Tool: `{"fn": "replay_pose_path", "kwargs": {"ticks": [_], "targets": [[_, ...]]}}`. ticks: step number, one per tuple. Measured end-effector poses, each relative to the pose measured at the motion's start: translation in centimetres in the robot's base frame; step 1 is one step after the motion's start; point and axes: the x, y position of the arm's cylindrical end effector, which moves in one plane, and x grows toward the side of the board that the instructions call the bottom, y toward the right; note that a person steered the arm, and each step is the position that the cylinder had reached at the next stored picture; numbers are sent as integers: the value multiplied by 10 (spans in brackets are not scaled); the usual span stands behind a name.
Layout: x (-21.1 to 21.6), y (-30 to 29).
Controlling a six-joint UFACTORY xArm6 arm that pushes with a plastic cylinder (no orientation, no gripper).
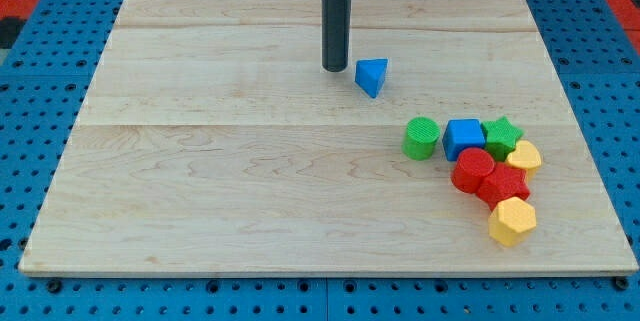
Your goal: Move the blue triangle above the green circle
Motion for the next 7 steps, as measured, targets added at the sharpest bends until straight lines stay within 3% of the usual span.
{"fn": "replay_pose_path", "kwargs": {"ticks": [2,4,5,6,7], "targets": [[36,83],[66,118],[45,101],[31,33],[59,47]]}}
